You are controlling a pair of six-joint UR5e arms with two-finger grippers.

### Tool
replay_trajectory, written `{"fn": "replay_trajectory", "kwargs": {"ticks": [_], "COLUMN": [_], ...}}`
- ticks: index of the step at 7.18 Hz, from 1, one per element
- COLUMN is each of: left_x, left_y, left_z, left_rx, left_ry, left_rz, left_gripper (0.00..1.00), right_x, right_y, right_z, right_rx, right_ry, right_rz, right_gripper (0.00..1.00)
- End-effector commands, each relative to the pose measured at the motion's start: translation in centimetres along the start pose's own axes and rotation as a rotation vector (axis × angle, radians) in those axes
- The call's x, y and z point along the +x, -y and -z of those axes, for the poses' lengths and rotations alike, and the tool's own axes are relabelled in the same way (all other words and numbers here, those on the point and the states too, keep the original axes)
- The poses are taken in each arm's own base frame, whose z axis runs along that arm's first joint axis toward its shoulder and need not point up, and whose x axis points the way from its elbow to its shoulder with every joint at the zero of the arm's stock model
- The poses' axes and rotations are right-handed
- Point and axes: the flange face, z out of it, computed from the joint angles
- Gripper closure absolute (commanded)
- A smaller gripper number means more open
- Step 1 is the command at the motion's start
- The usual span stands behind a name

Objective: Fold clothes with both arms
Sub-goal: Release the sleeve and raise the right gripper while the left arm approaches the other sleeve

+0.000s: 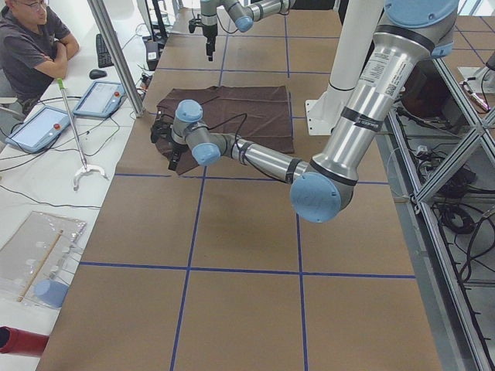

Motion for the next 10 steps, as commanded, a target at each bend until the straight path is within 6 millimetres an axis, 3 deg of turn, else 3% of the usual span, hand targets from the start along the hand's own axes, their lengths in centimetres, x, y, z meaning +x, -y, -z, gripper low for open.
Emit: {"fn": "replay_trajectory", "kwargs": {"ticks": [1,3,5,8,10], "left_x": [3.7,2.7,2.3,3.3,3.3], "left_y": [-2.6,-5.0,-5.2,-4.1,-4.1], "left_z": [-5.4,-9.0,-9.5,-11.0,-11.0], "left_rx": [0.049,0.088,0.082,0.091,0.092], "left_ry": [0.025,0.052,0.068,0.089,0.088], "left_rz": [0.063,0.087,0.083,0.084,0.084], "left_gripper": [0.00,0.01,0.01,0.01,0.17], "right_x": [3.1,2.9,2.7,2.6,2.6], "right_y": [-1.9,-1.9,-1.9,-1.9,-1.9], "right_z": [-0.2,-0.3,-0.2,-0.2,-0.2], "right_rx": [-0.005,-0.006,-0.004,-0.003,-0.003], "right_ry": [0.002,0.000,0.001,0.002,0.002], "right_rz": [0.033,0.033,0.033,0.034,0.033], "right_gripper": [0.00,0.00,0.00,0.00,0.00]}}
